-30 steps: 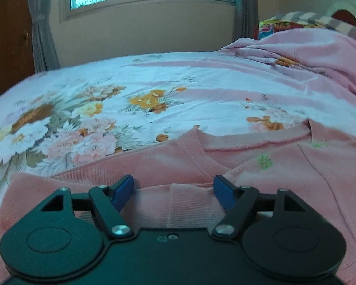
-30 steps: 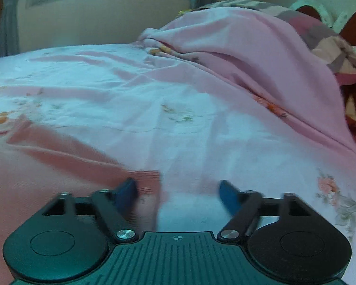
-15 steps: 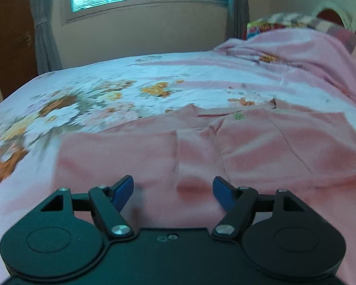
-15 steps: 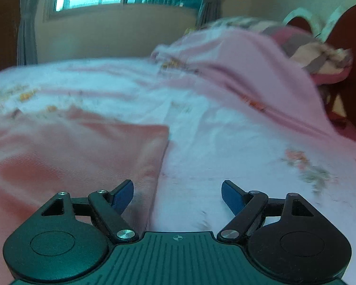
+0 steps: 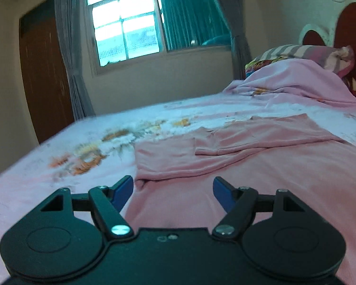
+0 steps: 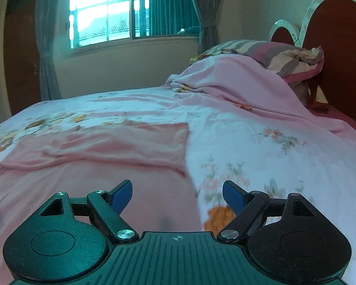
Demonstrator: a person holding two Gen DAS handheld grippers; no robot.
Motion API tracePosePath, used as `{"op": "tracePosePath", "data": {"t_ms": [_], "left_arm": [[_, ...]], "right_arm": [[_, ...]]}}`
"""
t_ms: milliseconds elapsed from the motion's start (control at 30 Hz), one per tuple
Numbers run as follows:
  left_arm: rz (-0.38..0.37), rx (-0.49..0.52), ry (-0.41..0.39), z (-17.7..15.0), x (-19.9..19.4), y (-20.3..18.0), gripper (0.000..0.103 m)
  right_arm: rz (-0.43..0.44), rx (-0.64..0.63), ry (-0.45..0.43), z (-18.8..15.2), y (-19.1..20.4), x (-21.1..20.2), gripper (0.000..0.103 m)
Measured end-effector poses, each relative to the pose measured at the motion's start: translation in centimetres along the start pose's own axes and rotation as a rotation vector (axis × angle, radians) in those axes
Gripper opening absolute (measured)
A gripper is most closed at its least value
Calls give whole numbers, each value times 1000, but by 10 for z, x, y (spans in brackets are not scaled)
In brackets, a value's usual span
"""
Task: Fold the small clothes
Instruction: 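Smooth the folded sweater with both open grippers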
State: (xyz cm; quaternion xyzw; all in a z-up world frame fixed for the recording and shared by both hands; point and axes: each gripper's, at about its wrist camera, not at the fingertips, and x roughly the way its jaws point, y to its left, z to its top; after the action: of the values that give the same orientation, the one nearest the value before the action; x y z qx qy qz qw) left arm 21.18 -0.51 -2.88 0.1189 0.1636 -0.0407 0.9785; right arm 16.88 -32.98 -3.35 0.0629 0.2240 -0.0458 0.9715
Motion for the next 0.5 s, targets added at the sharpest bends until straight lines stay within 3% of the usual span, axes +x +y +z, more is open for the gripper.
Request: {"op": "tracePosePath", "data": {"t_ms": [33,67,100,133,167,200,233,300,400,500], "left_arm": [[-4,15,-2,-4,-11,0,66],[13,11,-6,-7,-19,-1,42],[12,1,20,-10,-21,1,8],[-1,-21,71,-13,-21,4,8],[-17,-53,88,-16,-24,10,15],[-25,-81,96,-20,-29,16,34],[-10,-99,108,-22,-33,20,90],[30,-97,51,-28,-47,23,91],[49,-15,64,-33,-61,22,91],[49,-29,66,-42,-76,28,91]], "right_arm": [[-1,1,1,-4,3,-10,83],[0,8,-2,-7,6,-18,83],[1,15,-4,-10,8,-26,83],[0,25,-4,-13,10,-35,83],[4,32,-1,-15,12,-41,83],[7,36,-1,-16,13,-48,83],[0,43,-7,-18,13,-56,83],[9,56,-13,-21,14,-72,83],[2,35,-24,-28,20,-91,83],[10,25,-23,-37,24,-107,83]]}}
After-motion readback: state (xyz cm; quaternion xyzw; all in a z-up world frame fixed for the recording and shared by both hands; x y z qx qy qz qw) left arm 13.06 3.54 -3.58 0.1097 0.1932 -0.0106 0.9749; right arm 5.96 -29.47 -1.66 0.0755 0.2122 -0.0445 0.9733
